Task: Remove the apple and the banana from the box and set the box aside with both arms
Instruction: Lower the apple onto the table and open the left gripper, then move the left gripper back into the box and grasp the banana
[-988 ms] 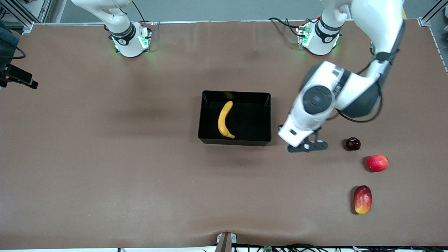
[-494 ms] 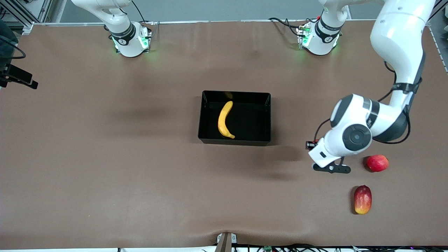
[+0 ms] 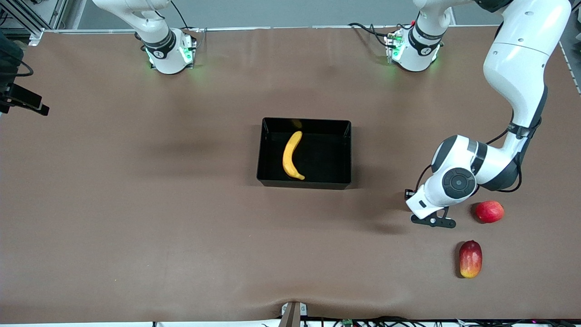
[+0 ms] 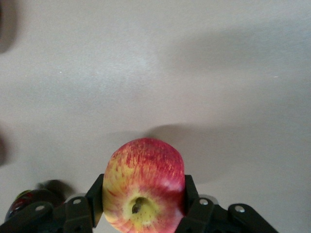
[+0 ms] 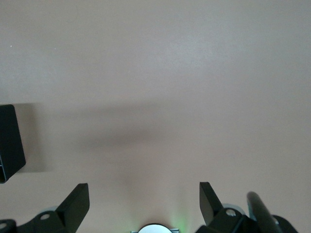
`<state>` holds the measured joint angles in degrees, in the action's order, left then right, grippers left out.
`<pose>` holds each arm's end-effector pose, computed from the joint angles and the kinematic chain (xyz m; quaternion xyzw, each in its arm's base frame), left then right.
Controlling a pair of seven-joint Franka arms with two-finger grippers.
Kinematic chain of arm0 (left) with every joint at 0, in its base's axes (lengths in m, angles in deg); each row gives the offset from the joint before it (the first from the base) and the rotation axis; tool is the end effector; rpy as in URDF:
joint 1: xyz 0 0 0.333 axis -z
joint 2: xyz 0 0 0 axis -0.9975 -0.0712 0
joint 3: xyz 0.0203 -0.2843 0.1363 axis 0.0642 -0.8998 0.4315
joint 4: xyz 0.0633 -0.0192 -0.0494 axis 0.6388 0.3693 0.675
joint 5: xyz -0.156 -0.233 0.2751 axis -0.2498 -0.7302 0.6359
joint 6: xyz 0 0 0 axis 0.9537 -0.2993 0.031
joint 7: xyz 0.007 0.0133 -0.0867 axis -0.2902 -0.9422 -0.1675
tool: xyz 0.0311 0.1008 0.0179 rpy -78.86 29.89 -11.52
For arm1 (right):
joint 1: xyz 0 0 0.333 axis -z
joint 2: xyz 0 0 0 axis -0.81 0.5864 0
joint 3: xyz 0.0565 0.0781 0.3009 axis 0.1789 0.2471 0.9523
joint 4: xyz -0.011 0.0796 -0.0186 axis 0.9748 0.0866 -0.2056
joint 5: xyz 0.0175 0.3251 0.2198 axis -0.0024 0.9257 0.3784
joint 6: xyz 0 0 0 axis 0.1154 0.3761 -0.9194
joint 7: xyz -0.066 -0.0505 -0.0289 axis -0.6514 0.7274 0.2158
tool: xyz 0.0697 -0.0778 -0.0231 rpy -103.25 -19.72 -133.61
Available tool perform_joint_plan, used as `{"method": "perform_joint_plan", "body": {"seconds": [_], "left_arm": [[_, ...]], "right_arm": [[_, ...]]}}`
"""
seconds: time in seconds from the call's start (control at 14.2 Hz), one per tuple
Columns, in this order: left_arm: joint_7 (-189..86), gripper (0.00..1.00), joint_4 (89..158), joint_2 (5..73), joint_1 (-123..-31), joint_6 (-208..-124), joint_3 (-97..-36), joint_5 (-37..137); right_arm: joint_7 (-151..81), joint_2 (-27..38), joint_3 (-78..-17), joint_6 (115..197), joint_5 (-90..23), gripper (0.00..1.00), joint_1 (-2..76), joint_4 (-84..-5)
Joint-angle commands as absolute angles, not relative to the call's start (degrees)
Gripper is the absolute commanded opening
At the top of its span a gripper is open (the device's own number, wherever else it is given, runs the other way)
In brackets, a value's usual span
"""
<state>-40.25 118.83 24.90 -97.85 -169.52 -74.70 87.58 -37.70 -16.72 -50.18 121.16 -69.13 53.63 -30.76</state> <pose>0.6566 -0.1106 0.2246 -0.9918 0.0837 0.0567 0.0777 0.5385 -0.0657 0.6435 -0.9979 0.0434 0.0462 0.0144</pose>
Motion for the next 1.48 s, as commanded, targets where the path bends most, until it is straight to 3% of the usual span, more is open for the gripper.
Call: {"method": "perform_joint_plan", "body": {"seconds": [0.0,0.28,0.35,0.49,0.78,1.13,1.41], "left_arm": [[-40.26,0.0,119.54,24.72,-99.36,-170.89,-75.33,89.28],[-40.17,0.01,120.06,23.66,-100.59,-172.82,-75.33,89.28],[-39.99,0.21,119.98,23.48,-100.94,-172.99,-75.33,89.28],[-39.2,1.0,119.98,24.01,-101.03,-173.0,-75.42,88.93],[-38.68,1.0,119.71,28.48,-100.24,-170.72,-77.52,88.23],[-27.2,1.0,119.1,30.43,-99.81,-163.86,-89.81,88.23],[-13.22,1.0,116.65,26.92,-87.89,-163.86,-92.91,88.05]], "right_arm": [[-38.49,-16.71,-49.31,121.0,-68.55,1.0,54.97,-30.26],[-38.49,-16.71,-49.31,121.0,-68.46,1.0,55.06,-30.26],[-38.49,-16.71,-49.31,121.0,-68.55,1.0,55.06,-30.26],[-38.49,-16.71,-49.31,121.0,-68.46,1.0,55.06,-30.26],[-38.49,-16.54,-49.31,121.0,-68.55,1.0,55.06,-30.26],[-38.49,-16.54,-49.31,121.0,-68.55,1.0,55.06,-30.26],[-38.14,-16.54,-49.31,121.0,-68.55,1.0,55.06,-30.26]]}}
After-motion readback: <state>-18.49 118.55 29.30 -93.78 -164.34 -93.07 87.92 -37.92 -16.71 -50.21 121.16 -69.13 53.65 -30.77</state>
